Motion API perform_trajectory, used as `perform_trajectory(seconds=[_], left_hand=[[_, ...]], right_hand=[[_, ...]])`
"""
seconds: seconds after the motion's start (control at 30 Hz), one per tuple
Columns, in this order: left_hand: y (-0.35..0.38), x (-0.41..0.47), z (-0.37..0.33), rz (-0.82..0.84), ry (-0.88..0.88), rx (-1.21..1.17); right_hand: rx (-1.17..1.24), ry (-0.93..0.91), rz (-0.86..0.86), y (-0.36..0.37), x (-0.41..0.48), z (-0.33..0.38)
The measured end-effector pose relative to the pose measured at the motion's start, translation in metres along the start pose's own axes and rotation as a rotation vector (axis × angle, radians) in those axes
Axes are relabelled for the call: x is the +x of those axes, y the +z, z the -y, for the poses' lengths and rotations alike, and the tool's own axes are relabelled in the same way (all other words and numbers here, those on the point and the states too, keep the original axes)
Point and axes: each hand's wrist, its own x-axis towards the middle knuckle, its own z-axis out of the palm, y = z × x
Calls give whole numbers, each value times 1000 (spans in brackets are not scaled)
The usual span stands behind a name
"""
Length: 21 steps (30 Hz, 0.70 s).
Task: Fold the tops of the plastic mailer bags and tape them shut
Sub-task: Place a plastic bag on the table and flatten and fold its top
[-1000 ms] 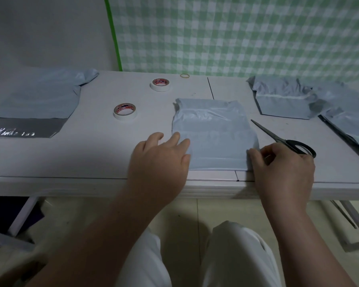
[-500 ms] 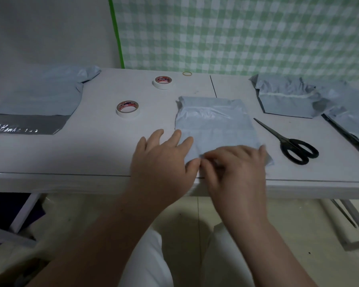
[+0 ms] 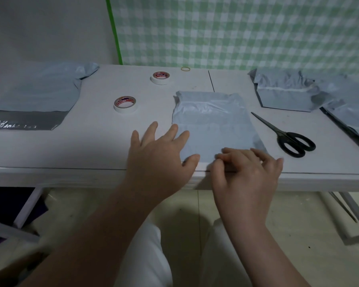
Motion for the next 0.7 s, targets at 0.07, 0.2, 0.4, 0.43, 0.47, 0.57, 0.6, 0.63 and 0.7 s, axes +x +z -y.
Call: perform_trajectory(seconds=[0.07,0.2,0.4,0.43,0.47,0.57,0.6,0.63,0.7], left_hand=[[-1,0,1,10,-9,-6],[-2,-1,-1,37,-18,-11],[-7,1,-6,17,30,21],[-8,2,-11,-44,108,-4],[-7,3,-17,-117,233,-62],[5,-4,-40,-272,509,-223],[6,-10,-47,-227,494,-227],[7,-14,-52,-190,459,-237],[11,-19,-57,-176,419,-261]], right_hand=[[-18,-2,-24,-6,2,-14],[-99,6,-59,-17,7,-45],[-122,-36,-90,-21,6,-52],[-125,-49,-94,-21,5,-52],[-128,-63,-95,-20,4,-53],[-132,-95,-90,-20,1,-55],[-137,-104,-88,-21,1,-56],[-147,-116,-90,-21,0,-56],[-169,-154,-101,-24,0,-54]])
